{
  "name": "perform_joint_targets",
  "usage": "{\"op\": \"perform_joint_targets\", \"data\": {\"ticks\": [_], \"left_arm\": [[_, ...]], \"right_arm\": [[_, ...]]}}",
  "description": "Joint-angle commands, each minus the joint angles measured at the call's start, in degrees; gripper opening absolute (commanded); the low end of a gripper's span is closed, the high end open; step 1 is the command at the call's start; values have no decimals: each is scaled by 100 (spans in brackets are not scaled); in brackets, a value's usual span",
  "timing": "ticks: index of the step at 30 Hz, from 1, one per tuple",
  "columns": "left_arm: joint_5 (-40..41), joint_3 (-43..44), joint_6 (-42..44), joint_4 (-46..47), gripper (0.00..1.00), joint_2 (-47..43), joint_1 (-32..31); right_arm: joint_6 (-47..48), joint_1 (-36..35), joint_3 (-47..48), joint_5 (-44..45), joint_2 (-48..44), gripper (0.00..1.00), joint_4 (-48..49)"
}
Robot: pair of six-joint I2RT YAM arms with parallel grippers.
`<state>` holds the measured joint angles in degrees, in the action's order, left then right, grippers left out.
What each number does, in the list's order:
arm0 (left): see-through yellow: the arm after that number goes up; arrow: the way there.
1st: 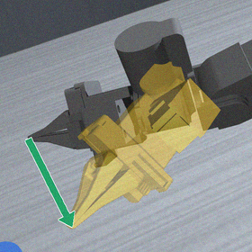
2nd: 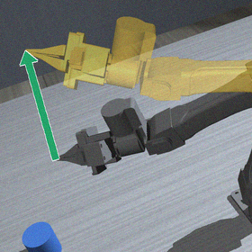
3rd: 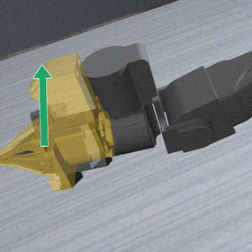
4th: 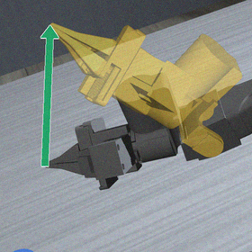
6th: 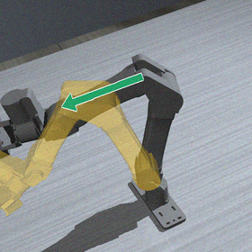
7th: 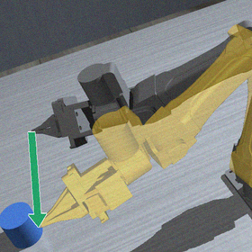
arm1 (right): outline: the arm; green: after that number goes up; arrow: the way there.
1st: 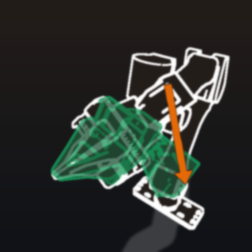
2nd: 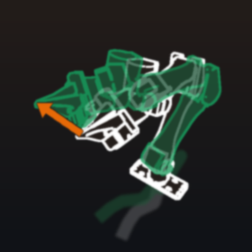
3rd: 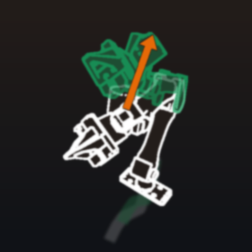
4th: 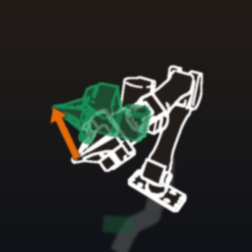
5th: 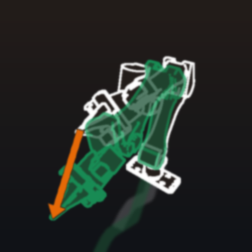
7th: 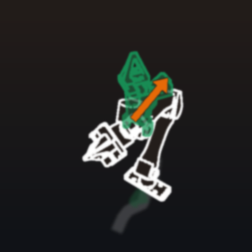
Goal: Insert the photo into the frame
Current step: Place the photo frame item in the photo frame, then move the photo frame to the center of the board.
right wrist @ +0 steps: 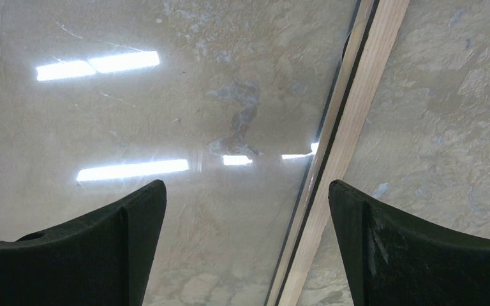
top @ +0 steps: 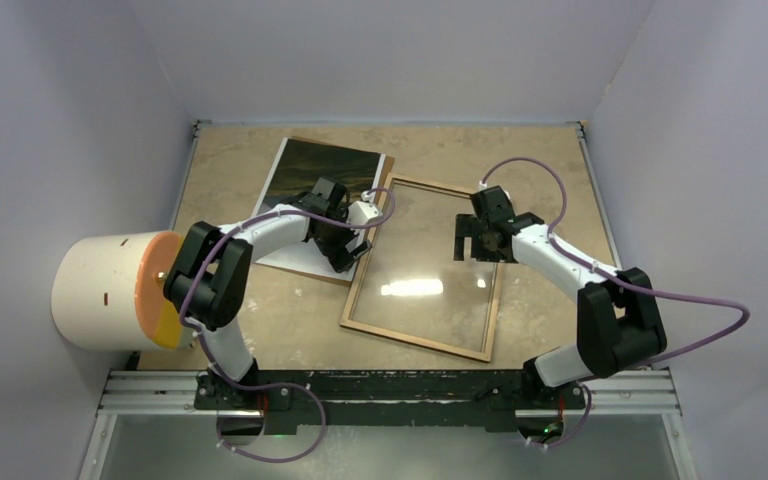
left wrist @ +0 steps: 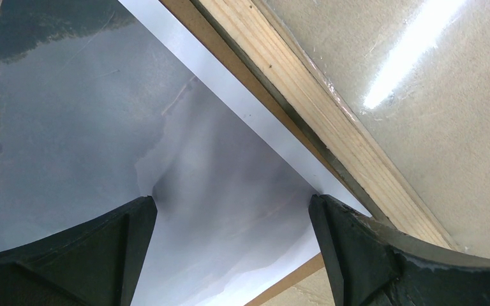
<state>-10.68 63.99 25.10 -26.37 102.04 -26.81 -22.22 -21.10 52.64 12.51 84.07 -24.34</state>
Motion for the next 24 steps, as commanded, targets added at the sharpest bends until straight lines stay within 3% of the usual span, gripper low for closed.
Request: {"op": "perform_joint_targets", "data": {"ticks": [1, 10, 16, 24], "left_arm": [[-48, 0, 60, 18, 100, -168, -33], [-39, 71, -22, 165, 100, -148, -122], [116, 420, -115, 271, 100, 122, -378], [171, 688, -112, 302, 100, 477, -657]], "right_arm": [[-24, -34, 229, 14, -79, 99, -70], [-400, 184, 334, -642, -529, 99, 65], [-595, 982, 296, -1399, -790, 99, 291], [-629, 1187, 311, -1161, -1045, 99, 226]]}}
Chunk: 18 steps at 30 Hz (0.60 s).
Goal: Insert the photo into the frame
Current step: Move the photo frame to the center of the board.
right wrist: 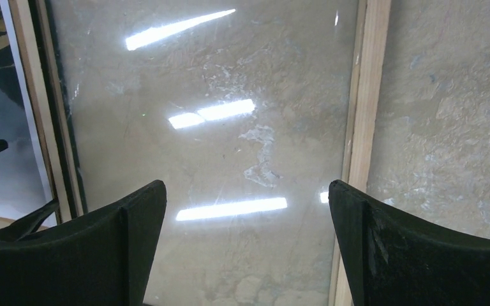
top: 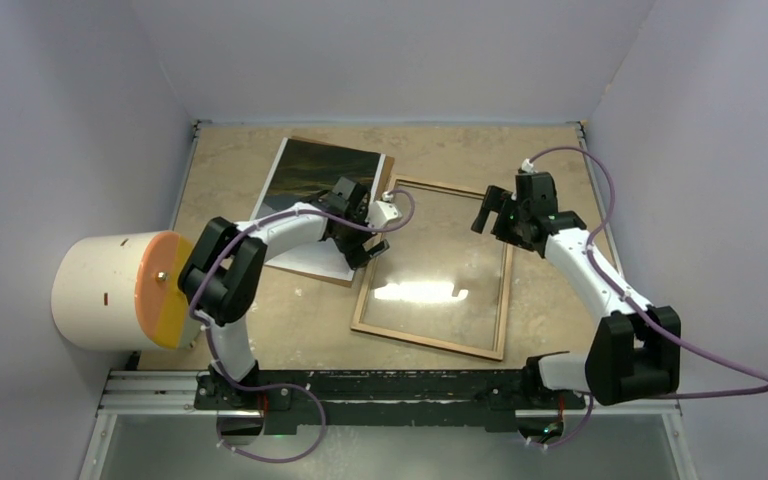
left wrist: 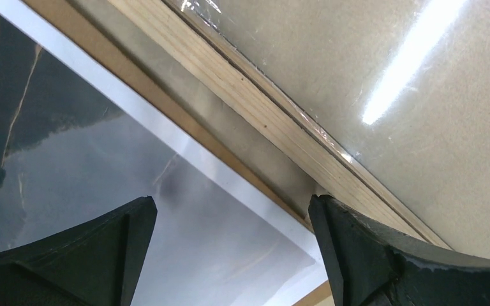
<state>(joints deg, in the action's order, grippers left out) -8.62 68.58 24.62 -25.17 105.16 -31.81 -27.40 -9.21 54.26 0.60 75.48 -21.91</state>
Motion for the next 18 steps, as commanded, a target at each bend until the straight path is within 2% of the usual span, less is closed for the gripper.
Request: {"op": "perform_joint_targets", "data": {"ticks": [1, 5, 9, 13, 18], "left_arm": [[-27, 241, -67, 196, 100, 189, -220], [-7, 430, -96, 195, 100, 328, -435], [-118, 916, -136, -104, 100, 393, -401], [-539, 1683, -201, -586, 100, 330, 277], [-309, 2603, -157, -885, 100, 410, 1589]], "right_arm": [[-137, -2, 162, 103, -211, 99, -31], [-205, 7, 126, 104, -437, 95, 118], [-289, 7, 142, -370, -466, 94, 510], [-658, -205, 304, -651, -160, 90, 1003], [-998, -1377, 1142, -209, 808, 89, 1267]]}}
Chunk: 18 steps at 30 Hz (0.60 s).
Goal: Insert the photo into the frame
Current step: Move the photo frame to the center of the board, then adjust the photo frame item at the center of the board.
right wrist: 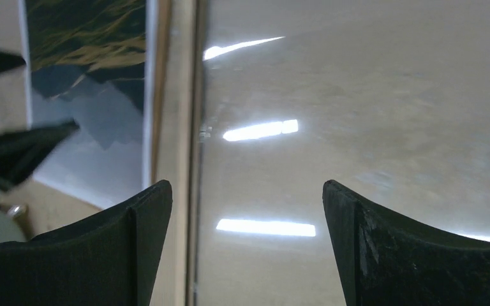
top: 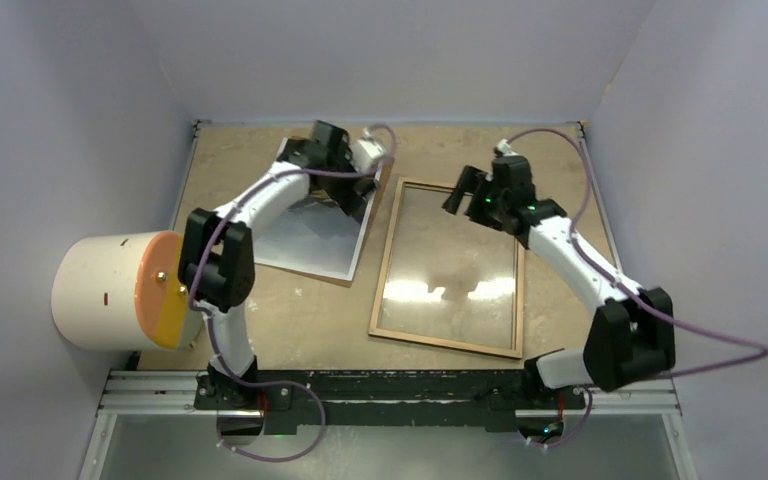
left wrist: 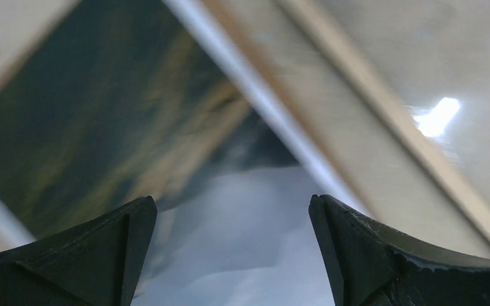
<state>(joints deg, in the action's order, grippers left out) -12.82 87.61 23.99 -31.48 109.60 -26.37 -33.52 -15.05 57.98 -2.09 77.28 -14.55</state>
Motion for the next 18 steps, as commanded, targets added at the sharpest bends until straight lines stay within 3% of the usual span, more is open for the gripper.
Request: {"op": "perform_joint_targets", "data": {"ticks": [1, 6, 10, 18], "left_arm": [[216, 874, -96, -278, 100, 18, 1265], [1325, 1179, -234, 14, 100, 366, 2253], [2008, 1179, -518, 276, 99, 665, 2796], [3081, 74, -519, 1358, 96, 791, 2857]], "right_arm": [[-452, -1019, 885, 93, 876, 89, 612], [-643, -1979, 2082, 359, 2217, 89, 699], [-873, -2238, 2841, 470, 3206, 90, 691], [-1075, -2274, 3553, 577, 4340, 87, 549]]}}
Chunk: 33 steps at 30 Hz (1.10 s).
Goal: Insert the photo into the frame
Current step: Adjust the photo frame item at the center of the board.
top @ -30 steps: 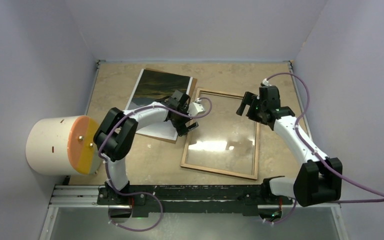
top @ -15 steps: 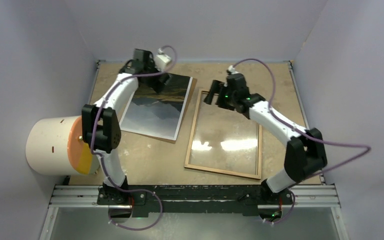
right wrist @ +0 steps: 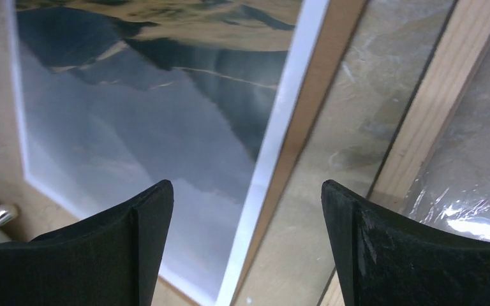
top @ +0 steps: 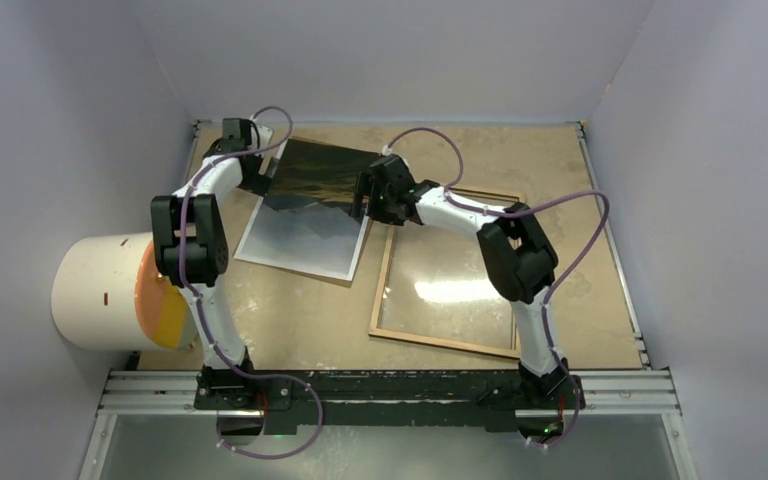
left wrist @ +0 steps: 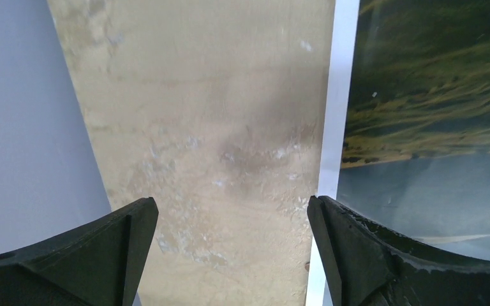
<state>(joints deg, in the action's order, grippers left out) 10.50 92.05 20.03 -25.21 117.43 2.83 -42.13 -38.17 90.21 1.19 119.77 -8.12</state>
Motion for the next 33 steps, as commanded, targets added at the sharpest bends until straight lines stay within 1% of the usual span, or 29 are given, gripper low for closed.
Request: {"op": "perform_joint_targets", "data": {"ticks": [1, 5, 12, 13, 16, 21, 27, 31, 33], "left_arm": [[819, -460, -109, 797, 95, 34, -70], [910, -751, -85, 983, 95, 72, -63], [531, -1450, 72, 1000, 96, -78, -238], [453, -1622, 112, 996, 96, -132, -409], [266, -1896, 149, 882, 96, -275, -541], [-142, -2115, 44, 639, 96, -501, -581], [-89, -2276, 34, 713, 96, -579, -607], [-68, -2335, 15, 713, 96, -514, -632], [-123, -2445, 45, 742, 96, -566, -674]], "right_arm": [[-224, 38, 366, 258, 170, 87, -124], [-271, 38, 460, 224, 420, 86, -207], [-506, 38, 207, 88, 484, 82, -242], [-542, 38, 141, 64, 454, 81, -231], [-665, 38, -92, 24, 340, 80, -219], [-869, -19, -581, -102, -22, 77, -236], [-1094, -32, -1236, -411, -427, 75, 39], [-1159, -32, -1155, -572, -273, 70, 103], [-1189, -32, -1146, -629, -222, 69, 161]]}}
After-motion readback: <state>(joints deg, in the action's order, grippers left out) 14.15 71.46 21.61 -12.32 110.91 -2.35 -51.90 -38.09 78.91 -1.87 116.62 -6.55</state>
